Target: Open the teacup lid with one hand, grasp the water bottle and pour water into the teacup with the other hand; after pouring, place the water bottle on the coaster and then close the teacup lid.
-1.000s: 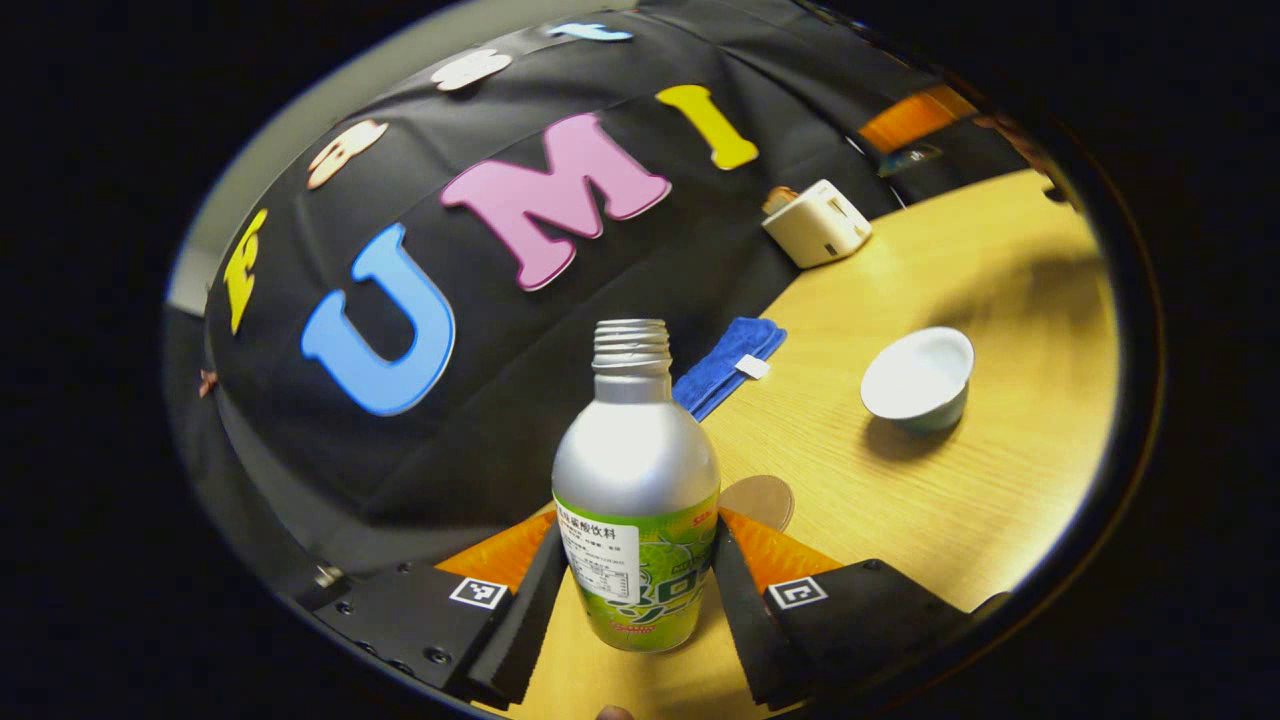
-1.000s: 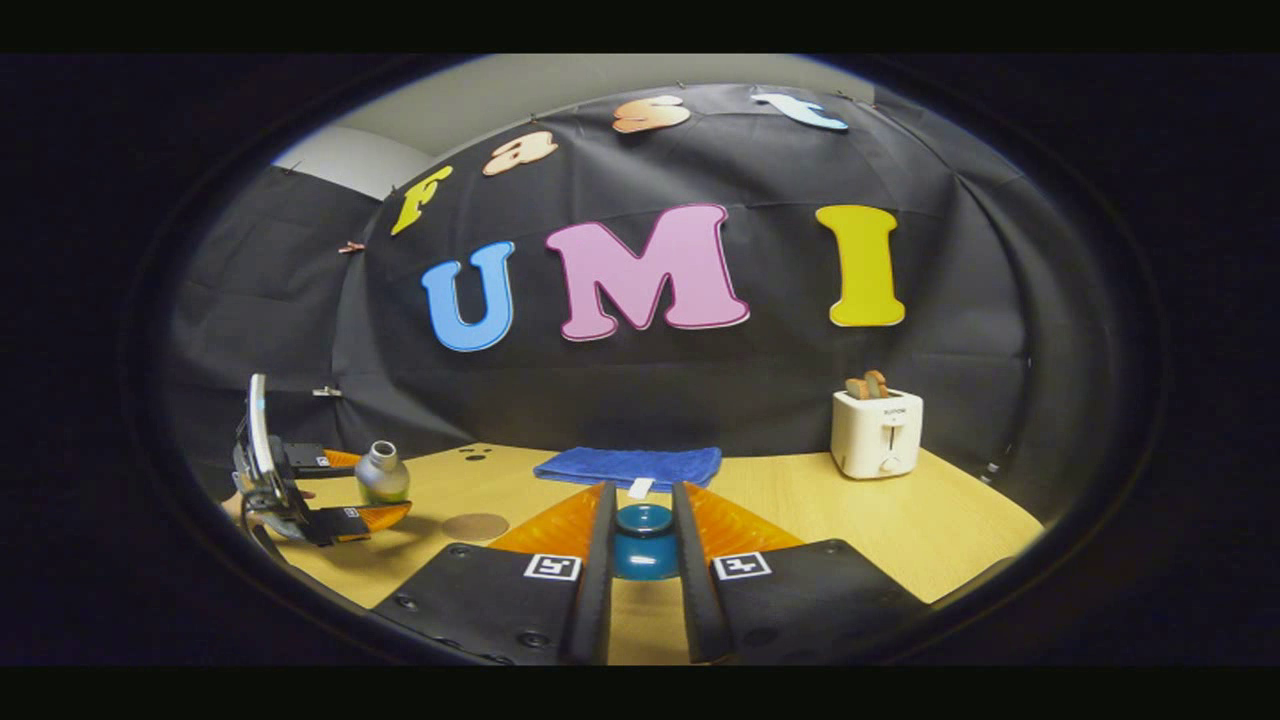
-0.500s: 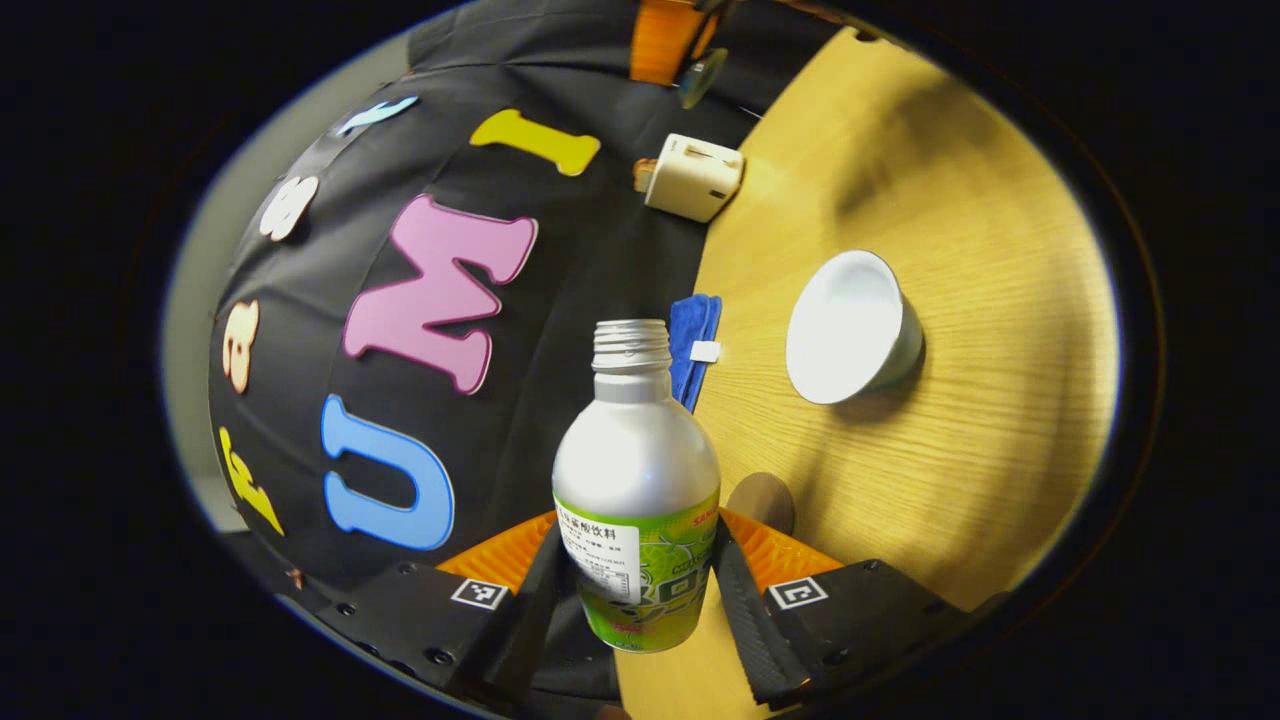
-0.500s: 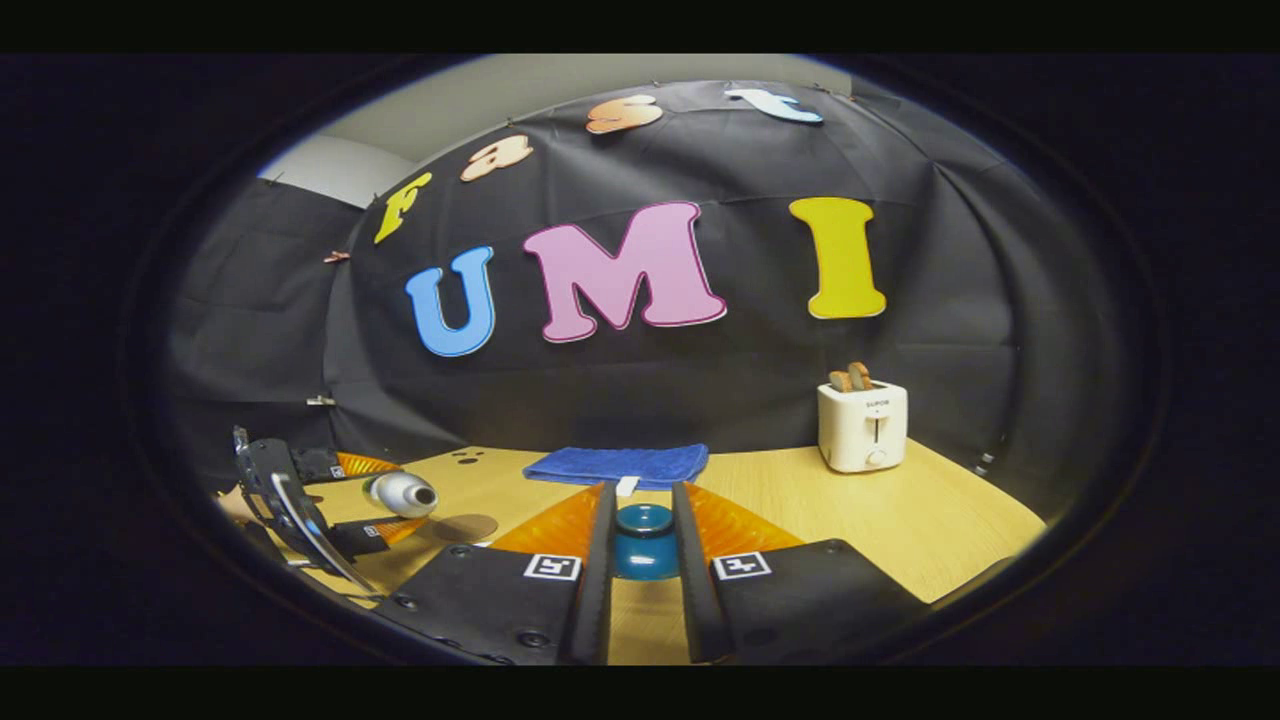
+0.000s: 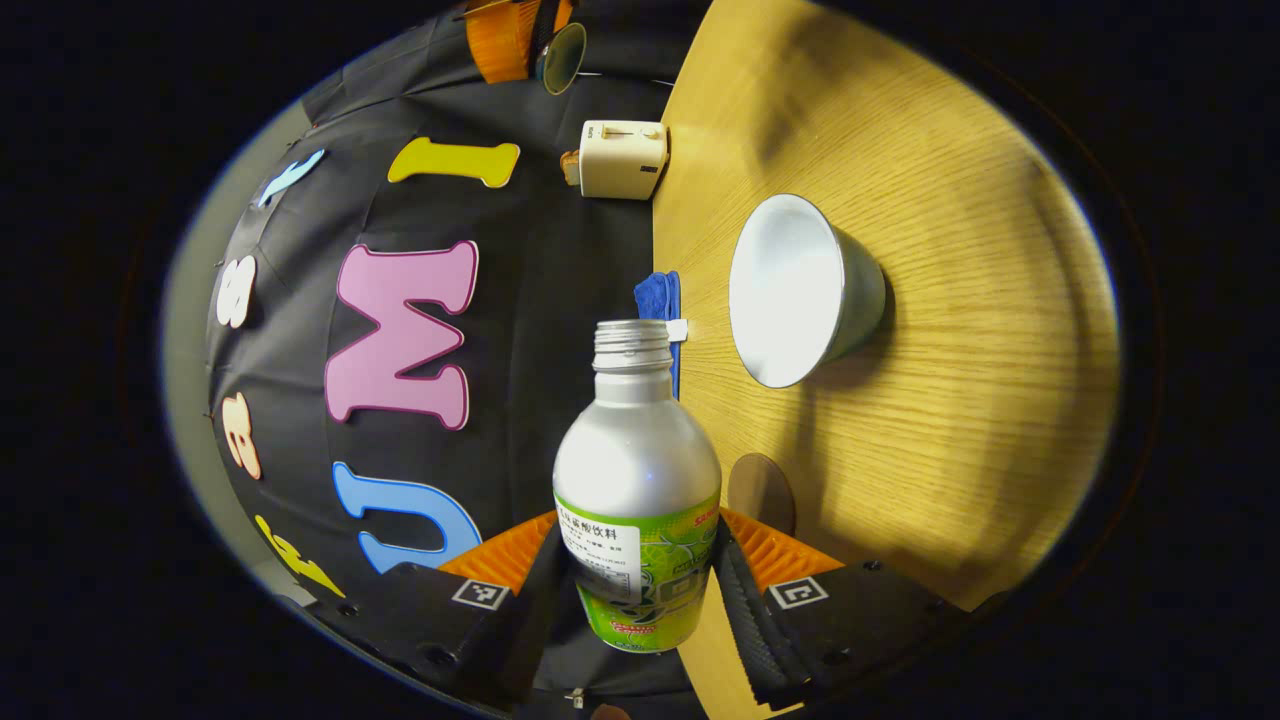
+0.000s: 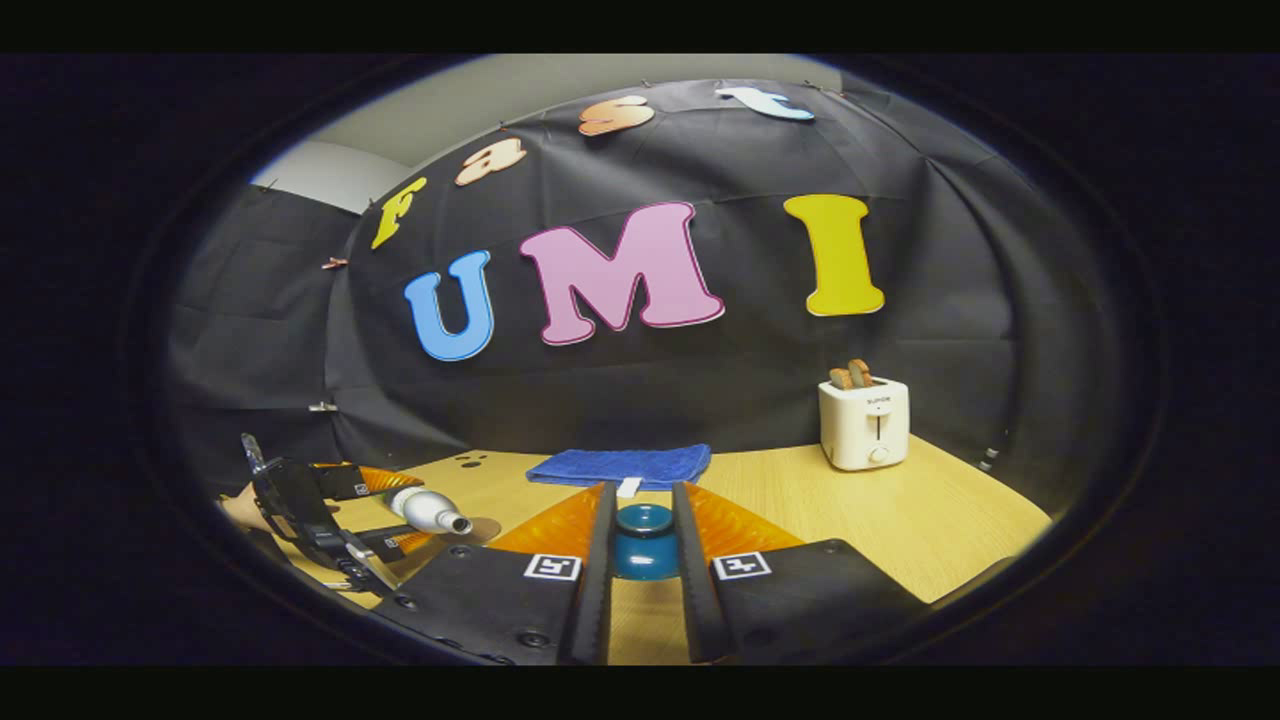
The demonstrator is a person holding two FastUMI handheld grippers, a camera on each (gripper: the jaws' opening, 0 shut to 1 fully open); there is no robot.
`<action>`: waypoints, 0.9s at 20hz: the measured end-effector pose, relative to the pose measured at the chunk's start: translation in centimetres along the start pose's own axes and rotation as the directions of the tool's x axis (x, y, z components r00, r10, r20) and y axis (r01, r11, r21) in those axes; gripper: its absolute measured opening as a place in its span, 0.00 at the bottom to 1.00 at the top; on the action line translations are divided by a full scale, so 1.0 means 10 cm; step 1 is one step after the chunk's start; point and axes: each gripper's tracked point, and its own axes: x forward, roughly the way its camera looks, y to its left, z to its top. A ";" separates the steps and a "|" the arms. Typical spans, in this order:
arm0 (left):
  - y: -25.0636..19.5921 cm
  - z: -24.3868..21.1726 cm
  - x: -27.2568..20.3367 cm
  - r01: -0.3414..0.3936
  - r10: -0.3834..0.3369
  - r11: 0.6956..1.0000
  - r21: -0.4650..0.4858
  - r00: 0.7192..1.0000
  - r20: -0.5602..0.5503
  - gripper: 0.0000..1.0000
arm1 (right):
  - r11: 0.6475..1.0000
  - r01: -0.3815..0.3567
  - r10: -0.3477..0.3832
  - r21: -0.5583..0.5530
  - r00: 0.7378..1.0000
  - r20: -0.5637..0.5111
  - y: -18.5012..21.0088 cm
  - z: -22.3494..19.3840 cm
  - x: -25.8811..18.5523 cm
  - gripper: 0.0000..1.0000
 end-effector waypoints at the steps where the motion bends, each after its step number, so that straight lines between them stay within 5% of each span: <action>1: 0.03 0.01 0.01 -0.003 0.003 1.000 0.019 1.000 -0.002 0.79 | 1.000 -0.001 0.001 -0.001 1.000 -0.002 0.00 -0.01 0.00 0.28; 11: 0.21 -0.01 0.04 -0.058 0.066 0.967 0.248 0.998 -0.022 0.79 | 1.000 -0.001 0.001 0.008 1.000 -0.002 -0.01 -0.01 0.01 0.33; 15: 0.32 0.00 0.07 -0.055 0.067 0.943 0.328 0.998 -0.023 0.79 | 1.000 0.000 0.000 0.011 1.000 -0.002 -0.01 -0.01 0.02 0.28; 17: 0.36 0.00 0.06 -0.055 0.068 0.931 0.361 0.997 -0.024 0.79 | 1.000 -0.001 0.001 0.013 1.000 0.000 -0.02 -0.01 0.01 0.39; 18: 0.37 0.00 0.06 -0.055 0.069 0.926 0.374 0.997 -0.025 0.79 | 1.000 -0.001 0.001 0.013 1.000 0.000 -0.02 -0.01 0.01 0.28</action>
